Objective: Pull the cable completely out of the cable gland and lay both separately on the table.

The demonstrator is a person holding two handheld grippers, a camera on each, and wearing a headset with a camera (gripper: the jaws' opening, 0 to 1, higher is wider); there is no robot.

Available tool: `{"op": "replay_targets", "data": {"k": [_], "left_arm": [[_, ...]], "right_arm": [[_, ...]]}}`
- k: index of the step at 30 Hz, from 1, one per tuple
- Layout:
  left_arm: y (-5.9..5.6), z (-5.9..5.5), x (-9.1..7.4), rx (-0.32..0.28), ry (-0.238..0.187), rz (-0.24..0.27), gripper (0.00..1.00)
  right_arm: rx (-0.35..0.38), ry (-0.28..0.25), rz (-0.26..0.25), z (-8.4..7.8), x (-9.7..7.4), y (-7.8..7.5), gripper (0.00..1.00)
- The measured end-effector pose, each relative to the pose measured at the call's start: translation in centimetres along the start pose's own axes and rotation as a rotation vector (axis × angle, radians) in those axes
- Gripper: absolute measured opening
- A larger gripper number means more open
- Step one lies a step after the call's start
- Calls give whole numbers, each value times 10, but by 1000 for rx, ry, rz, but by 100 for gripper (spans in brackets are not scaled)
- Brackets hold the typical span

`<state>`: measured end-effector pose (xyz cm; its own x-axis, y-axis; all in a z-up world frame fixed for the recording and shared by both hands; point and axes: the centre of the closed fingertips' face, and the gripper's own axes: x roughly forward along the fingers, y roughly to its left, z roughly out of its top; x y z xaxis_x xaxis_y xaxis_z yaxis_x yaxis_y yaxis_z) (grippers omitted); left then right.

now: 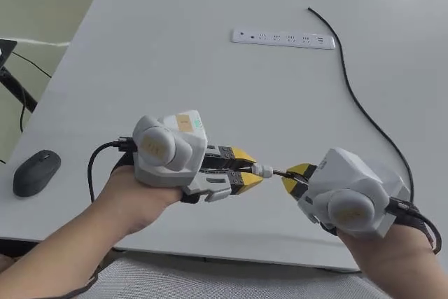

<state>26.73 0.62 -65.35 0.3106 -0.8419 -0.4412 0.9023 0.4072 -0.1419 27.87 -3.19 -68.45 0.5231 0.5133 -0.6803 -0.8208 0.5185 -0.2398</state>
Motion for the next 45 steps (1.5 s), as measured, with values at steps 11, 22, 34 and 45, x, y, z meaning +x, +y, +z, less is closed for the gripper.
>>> {"op": "replay_targets", "data": {"k": [11,22,34,45], "left_arm": [[0,2,1,12,0,-6,15],[-1,2,0,16,0,1,15],[-1,0,1,19,0,6,15],[2,0,-2,9,1,15,15]], "right_arm": [[152,41,-28,-22,3,-10,0],[398,56,-30,-48,9,-16,0],[627,79,-30,-70,14,-19,1],[580,51,-34,-67,10,-18,2]]}}
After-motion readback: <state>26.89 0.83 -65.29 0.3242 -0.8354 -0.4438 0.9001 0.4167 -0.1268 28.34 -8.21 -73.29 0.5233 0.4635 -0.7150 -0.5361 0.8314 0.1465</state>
